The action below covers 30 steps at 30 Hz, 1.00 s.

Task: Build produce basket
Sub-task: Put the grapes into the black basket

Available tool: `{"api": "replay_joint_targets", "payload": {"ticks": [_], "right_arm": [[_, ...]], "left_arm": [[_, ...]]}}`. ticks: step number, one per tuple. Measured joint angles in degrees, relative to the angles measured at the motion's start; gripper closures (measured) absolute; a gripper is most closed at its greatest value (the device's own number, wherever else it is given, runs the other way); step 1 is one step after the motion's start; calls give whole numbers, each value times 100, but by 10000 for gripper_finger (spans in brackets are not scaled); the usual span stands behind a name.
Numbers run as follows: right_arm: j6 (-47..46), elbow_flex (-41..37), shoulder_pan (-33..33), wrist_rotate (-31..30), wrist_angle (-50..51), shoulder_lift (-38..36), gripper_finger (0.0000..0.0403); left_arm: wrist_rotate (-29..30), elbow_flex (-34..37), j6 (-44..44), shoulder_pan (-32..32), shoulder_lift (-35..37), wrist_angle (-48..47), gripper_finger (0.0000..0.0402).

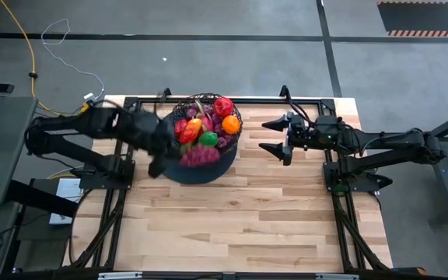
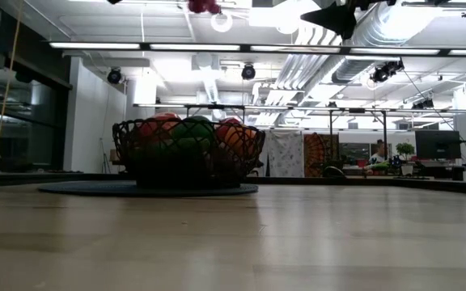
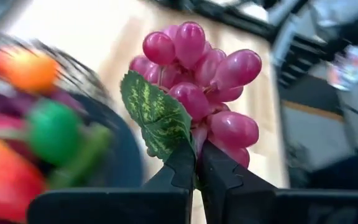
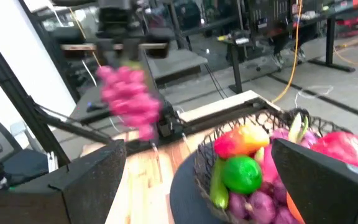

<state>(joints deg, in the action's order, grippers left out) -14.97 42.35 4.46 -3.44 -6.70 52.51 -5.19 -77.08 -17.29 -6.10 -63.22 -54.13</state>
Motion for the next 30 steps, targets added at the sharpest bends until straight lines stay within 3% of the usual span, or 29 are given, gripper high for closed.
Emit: {"api": "replay_joint_targets", "payload": {"ticks": [6,16,24,30], "right_arm": [[1,0,-2,-83,-398,0,11],[-6,0,0,-249,-413,0,11],[-2,0,1,-254,-395,0,11],[-1,0,1,-257,-391,-1,11]], "left_arm": [[591,-202,1027,-988,-27,149,401],[1124,-162,1451,-2041,-26,247,401],[996,863,1176,-2334,409,1643,401],[1154,1476,879,-2351,665,2136,401]]}}
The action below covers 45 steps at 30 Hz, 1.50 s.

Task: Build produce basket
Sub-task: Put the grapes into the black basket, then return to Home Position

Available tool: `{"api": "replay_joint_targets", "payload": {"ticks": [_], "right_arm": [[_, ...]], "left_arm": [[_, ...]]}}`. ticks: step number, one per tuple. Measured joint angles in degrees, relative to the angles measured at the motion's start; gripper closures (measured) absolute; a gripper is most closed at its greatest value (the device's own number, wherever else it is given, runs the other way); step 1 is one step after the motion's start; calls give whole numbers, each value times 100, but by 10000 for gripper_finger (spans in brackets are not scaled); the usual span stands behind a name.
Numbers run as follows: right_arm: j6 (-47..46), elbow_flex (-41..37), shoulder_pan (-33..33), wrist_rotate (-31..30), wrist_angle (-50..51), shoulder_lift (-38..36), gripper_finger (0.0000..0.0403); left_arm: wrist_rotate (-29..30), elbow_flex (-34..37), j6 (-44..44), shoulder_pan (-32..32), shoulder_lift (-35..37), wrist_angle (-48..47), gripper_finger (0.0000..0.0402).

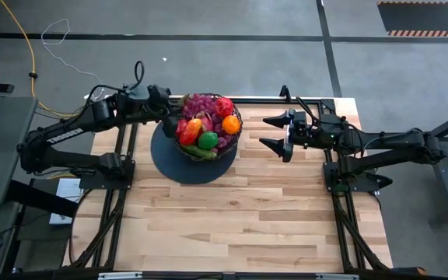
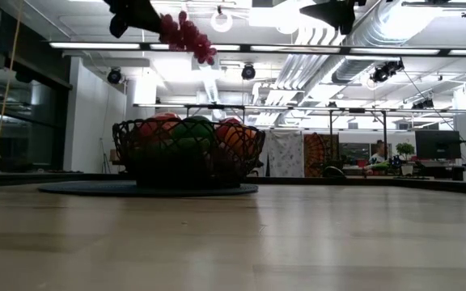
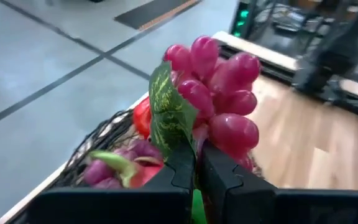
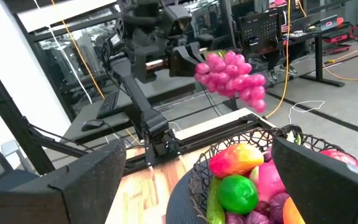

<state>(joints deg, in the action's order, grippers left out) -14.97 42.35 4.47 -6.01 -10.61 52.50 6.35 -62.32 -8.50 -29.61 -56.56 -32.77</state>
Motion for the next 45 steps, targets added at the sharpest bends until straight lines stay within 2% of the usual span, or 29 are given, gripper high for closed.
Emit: {"api": "replay_joint_targets", "payload": {"ticks": [5,19,26,30,34,39,42,45], "right_arm": [[1,0,0,-1,4,1,11],[2,0,0,-8,17,0,11],[3,0,-2,-14,17,1,11],[1,0,0,-14,17,1,11],[1,0,0,-12,17,0,11],[1,0,-2,-10,18,1,11],[1,0,-1,-10,17,1,11],[1,0,-1,-8,4,1,11]], "left_arm": [[721,412,-154,-1,96,45,401],[2009,1965,-870,-2,88,218,401],[2133,2325,-1526,-2,84,734,386],[2133,2325,-1535,-2,86,915,354],[2068,2323,-1533,-77,86,985,304],[1656,2232,-1443,-173,85,953,221],[1297,1939,-1383,-235,122,949,178],[765,1442,-1212,-271,182,944,151]]}}
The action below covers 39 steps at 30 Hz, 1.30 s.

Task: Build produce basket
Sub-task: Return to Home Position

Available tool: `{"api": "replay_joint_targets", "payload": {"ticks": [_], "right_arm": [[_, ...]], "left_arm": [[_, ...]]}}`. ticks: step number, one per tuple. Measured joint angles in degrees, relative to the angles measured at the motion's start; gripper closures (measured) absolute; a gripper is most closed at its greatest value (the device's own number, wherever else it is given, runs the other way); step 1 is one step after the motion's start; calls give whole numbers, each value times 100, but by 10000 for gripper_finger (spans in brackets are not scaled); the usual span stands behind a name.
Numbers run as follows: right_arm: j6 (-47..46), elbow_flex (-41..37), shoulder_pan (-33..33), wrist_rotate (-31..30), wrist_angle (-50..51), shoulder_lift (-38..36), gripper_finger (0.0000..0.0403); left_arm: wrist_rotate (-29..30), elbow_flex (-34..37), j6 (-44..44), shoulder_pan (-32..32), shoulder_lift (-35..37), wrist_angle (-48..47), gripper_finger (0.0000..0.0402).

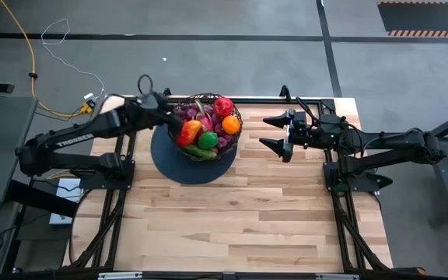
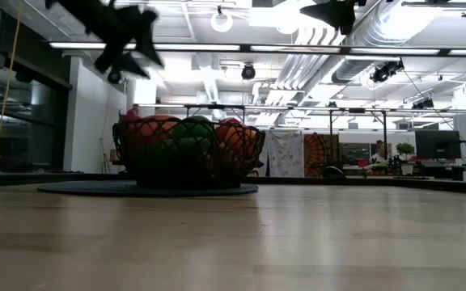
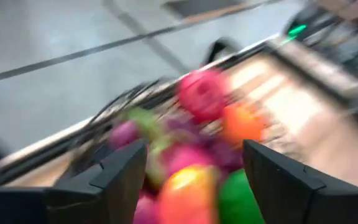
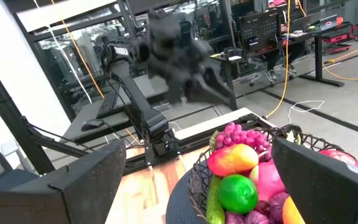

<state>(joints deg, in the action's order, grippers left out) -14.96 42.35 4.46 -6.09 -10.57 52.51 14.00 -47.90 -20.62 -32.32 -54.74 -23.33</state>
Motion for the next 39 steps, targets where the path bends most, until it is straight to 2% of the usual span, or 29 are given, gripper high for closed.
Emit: {"api": "replay_joint_targets", "payload": {"ticks": [6,9,12,14,18,23,39], "right_arm": [[0,0,0,0,-2,0,11],[0,0,1,2,-4,0,11],[0,0,-2,55,-4,0,11],[0,0,-2,76,-4,0,11],[0,0,-2,79,-4,0,11],[0,0,-2,83,-4,0,11],[-55,0,-2,103,7,0,11]], "left_arm": [[-1210,-1076,-87,101,296,204,142],[-1661,-1161,48,423,546,906,143],[-1784,-957,68,962,796,1713,143],[-1701,-752,70,1409,901,2124,143],[-951,-295,219,2234,975,2494,143],[-111,-81,315,2691,979,2520,144],[-90,-81,432,2750,982,2647,143]]}}
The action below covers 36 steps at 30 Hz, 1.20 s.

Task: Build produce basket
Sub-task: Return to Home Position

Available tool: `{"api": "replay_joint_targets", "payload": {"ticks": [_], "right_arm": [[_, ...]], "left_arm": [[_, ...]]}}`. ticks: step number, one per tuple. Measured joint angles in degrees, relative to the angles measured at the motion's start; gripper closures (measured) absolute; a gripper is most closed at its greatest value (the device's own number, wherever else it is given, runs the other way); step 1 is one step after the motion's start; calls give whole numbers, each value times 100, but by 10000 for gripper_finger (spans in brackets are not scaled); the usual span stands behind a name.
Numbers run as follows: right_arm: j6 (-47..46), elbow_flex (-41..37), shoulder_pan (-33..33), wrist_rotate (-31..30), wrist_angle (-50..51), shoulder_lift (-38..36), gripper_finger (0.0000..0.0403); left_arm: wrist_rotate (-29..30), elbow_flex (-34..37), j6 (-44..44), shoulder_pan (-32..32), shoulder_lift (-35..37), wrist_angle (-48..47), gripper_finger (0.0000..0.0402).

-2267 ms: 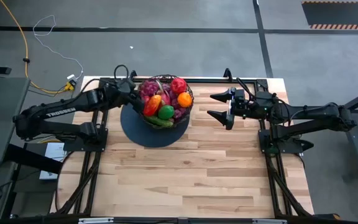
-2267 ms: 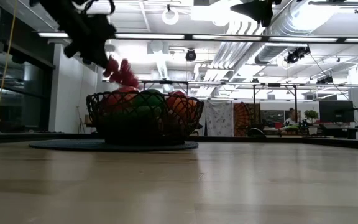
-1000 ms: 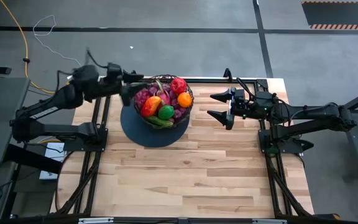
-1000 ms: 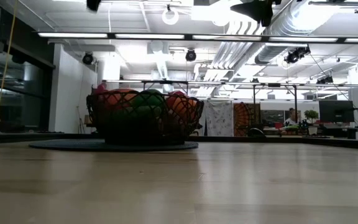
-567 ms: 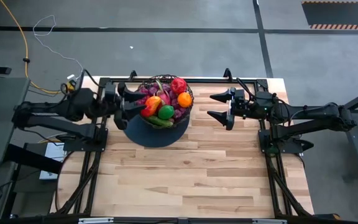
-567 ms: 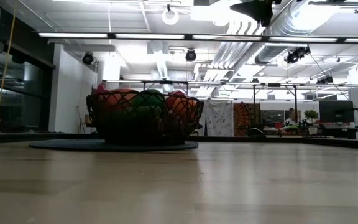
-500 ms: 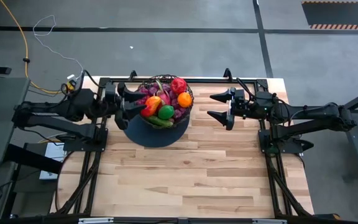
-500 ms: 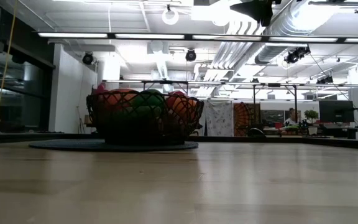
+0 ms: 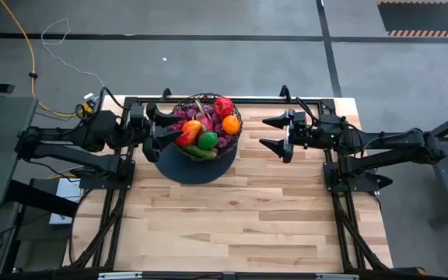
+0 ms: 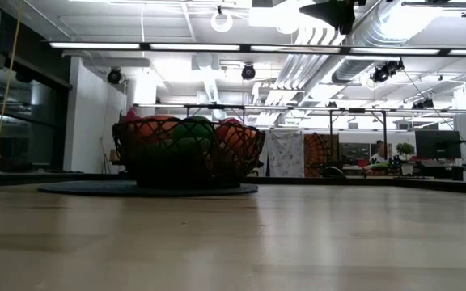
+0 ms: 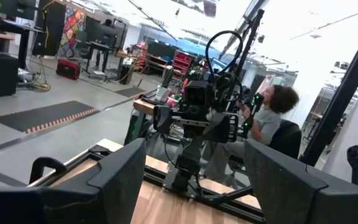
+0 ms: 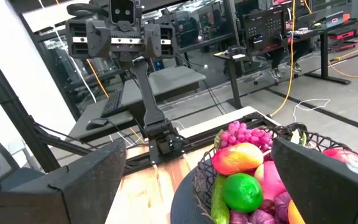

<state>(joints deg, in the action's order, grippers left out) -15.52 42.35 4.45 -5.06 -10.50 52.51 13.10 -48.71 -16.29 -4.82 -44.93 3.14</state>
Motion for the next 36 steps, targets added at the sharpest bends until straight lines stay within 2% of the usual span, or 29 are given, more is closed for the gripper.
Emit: {"api": "replay_joint_targets", "payload": {"ticks": [17,22,26,36], "right_arm": [[-13,0,0,-4,11,0,11],[-297,0,2,-7,-19,-7,11],[-110,0,0,-31,-202,-21,11],[113,0,1,-28,-285,-515,11]], "left_arm": [[-56,0,-153,-2,2,-4,142],[-96,0,-155,0,2,-7,144],[-123,0,-203,0,2,13,144],[-507,0,-242,0,0,13,143]]}}
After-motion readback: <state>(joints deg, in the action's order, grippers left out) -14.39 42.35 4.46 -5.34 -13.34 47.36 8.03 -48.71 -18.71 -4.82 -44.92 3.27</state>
